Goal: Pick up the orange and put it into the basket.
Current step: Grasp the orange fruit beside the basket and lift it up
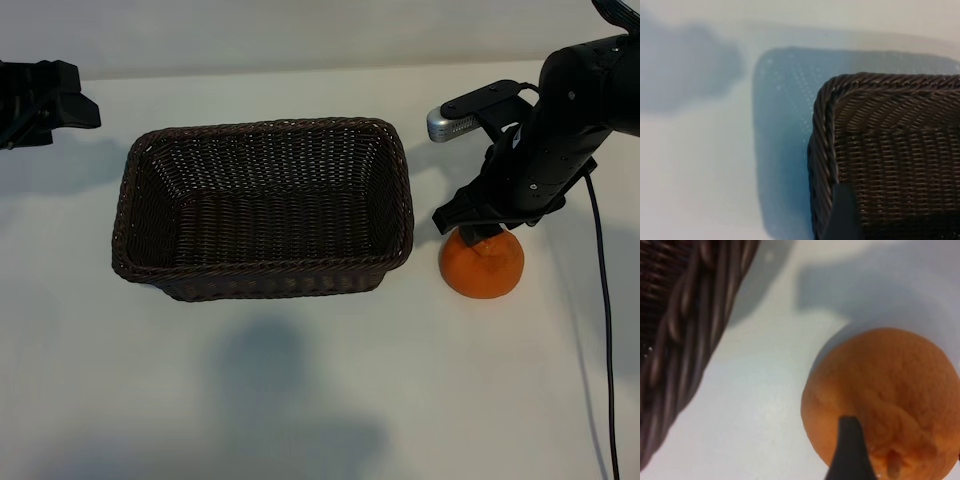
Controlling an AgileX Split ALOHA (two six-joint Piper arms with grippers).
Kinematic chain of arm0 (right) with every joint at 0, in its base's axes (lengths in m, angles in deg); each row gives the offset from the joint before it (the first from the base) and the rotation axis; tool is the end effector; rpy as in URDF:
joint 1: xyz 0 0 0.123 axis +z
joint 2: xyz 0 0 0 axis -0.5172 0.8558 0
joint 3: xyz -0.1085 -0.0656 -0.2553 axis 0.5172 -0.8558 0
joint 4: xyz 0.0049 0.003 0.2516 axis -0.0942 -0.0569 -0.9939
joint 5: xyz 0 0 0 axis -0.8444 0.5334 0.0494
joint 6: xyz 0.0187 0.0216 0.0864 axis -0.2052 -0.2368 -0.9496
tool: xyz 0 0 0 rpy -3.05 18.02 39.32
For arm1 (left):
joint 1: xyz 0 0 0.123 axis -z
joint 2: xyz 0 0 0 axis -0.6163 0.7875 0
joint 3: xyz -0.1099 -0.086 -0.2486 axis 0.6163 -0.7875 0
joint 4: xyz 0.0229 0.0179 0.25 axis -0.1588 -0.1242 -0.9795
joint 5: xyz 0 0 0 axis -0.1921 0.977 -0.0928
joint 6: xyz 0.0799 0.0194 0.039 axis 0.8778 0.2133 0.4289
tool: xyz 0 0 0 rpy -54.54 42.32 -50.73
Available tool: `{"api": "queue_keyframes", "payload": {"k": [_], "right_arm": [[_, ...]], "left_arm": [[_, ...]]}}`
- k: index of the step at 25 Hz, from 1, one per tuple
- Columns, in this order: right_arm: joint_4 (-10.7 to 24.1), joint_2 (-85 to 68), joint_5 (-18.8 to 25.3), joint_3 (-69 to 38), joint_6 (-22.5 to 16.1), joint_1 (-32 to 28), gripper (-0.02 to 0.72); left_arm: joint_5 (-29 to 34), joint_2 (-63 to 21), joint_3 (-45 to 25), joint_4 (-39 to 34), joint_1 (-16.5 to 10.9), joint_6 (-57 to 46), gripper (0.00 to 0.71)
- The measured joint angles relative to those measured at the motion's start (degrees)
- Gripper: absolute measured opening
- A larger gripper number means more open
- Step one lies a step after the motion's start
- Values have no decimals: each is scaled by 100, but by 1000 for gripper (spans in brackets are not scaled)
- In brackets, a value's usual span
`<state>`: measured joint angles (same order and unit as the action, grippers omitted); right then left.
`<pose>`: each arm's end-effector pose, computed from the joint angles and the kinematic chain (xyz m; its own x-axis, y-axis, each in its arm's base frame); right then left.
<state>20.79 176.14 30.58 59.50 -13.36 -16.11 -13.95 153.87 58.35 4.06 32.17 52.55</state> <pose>0.3401 0.0980 0.1803 -0.9329 -0.2627 -0.2462 -0.2864 0.9559 0.0654 0.3150 0.0016 0.2863 -0.8005 -0.2212 -0.5571 -0.0118 0.9351 -0.3543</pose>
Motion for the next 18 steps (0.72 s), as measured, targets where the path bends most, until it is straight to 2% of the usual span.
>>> {"api": "queue_keyframes", "payload": {"k": [14, 16, 18], "right_arm": [[-121, 388, 61, 0, 7, 0, 497], [-121, 422, 67, 0, 21, 0, 476], [-121, 422, 67, 0, 21, 0, 420]], "left_arm": [[11, 0, 0, 0, 0, 0, 588], [13, 0, 0, 0, 0, -12, 588], [13, 0, 0, 0, 0, -2, 588]]}}
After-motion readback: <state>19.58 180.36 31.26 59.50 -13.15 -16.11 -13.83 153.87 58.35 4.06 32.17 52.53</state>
